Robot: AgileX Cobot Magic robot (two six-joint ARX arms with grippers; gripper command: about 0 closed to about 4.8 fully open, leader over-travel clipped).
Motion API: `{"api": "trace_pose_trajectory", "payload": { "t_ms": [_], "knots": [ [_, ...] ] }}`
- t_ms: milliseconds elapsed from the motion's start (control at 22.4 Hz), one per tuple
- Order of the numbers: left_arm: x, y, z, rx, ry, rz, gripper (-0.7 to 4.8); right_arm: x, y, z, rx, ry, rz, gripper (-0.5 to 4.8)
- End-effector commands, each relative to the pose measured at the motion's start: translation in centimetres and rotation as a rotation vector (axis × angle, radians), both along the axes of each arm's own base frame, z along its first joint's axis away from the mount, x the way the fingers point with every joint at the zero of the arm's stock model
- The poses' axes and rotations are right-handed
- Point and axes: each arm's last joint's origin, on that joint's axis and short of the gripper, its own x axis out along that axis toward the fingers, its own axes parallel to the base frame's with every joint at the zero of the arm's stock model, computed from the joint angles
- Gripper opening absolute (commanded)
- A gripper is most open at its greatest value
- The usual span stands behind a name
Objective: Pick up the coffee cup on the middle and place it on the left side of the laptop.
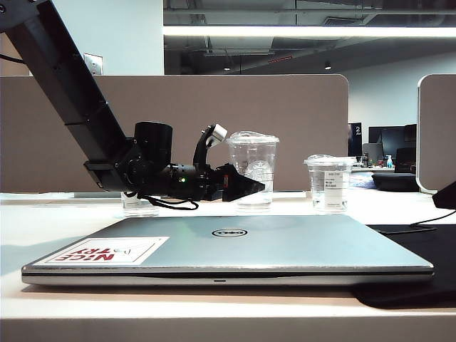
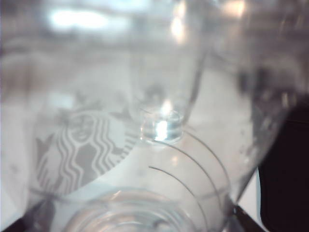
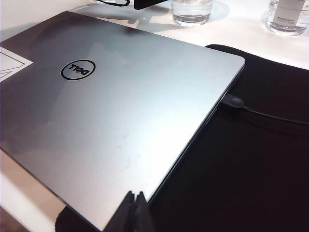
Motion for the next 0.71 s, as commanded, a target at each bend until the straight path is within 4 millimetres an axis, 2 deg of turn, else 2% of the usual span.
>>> {"api": "trace_pose_trajectory", "payload": {
  "t_ms": [45, 134, 267, 401, 713],
  "knots": [
    [0.0, -0.02, 0.4, -0.008, -0.012, -0.01, 4.79, 0.04, 0.02, 0.01, 0.005, -0.011, 0.002, -0.05],
    [0.0, -0.02, 0.4, -0.008, -0.012, -0.01, 4.13, 0.04, 0.02, 0.01, 0.005, -0.011, 0.002, -0.05],
    [0.0, -0.02, 0.4, -0.007, -0.012, -0.01, 3.92, 0.04, 0.02, 0.01, 0.005, -0.011, 0.002, -0.05],
    [0.0, -0.02, 0.41, -0.008, -0.011, -0.012, 3.42, 0.04, 0.02, 0.01, 0.005, -0.011, 0.002, -0.05],
    [-0.02, -0.04, 0.48, -0.016, 0.008, -0.014, 3.38, 0.04, 0.02, 0.01, 0.005, -0.011, 0.002, -0.05]
  ]
}}
